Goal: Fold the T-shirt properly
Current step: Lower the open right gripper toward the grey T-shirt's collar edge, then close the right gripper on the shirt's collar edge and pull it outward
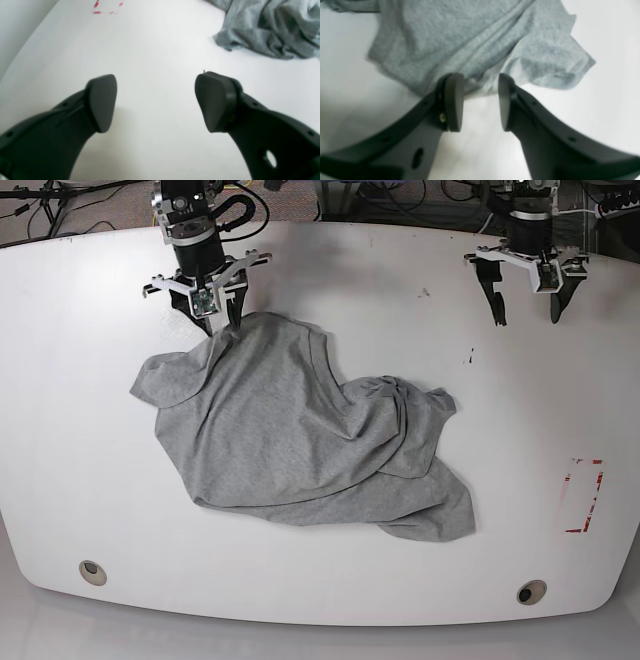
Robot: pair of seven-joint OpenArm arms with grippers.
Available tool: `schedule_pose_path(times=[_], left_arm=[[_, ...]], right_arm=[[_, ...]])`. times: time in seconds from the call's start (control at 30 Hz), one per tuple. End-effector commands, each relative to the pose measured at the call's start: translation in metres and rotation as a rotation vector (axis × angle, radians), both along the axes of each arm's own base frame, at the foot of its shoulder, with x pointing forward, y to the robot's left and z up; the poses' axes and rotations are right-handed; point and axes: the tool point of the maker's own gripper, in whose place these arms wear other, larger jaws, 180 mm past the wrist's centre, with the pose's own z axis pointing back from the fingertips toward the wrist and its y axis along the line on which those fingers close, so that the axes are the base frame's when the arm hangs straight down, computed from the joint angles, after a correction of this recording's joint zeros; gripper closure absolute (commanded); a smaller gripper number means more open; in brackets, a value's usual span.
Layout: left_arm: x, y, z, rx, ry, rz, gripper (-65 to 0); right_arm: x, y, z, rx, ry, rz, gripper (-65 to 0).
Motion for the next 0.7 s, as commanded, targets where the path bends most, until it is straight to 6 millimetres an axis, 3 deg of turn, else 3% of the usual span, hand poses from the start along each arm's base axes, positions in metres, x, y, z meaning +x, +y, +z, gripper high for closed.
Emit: schedule_pose_path(times=[0.0,0.17,0.67], left_arm=[[0.006,-0.001,0.011,0.006,-0.048,-0.004,-49.5],[0.01,-0.002,0.019,0.005,-0.074,-0.013,-47.2],[0.011,-0.002,0.024,0.02,-0.079,-0.025,-39.7]], right_arm=[[0.016,-0.001,0.016,-0.001,-0.057,0.005,-26.6],[0.04,-0.004,0.019,-0.018,-0.036,-0.008,-32.3],[0.081,0.004,0.035,-0.01,-0.046,-0.011,-37.4]])
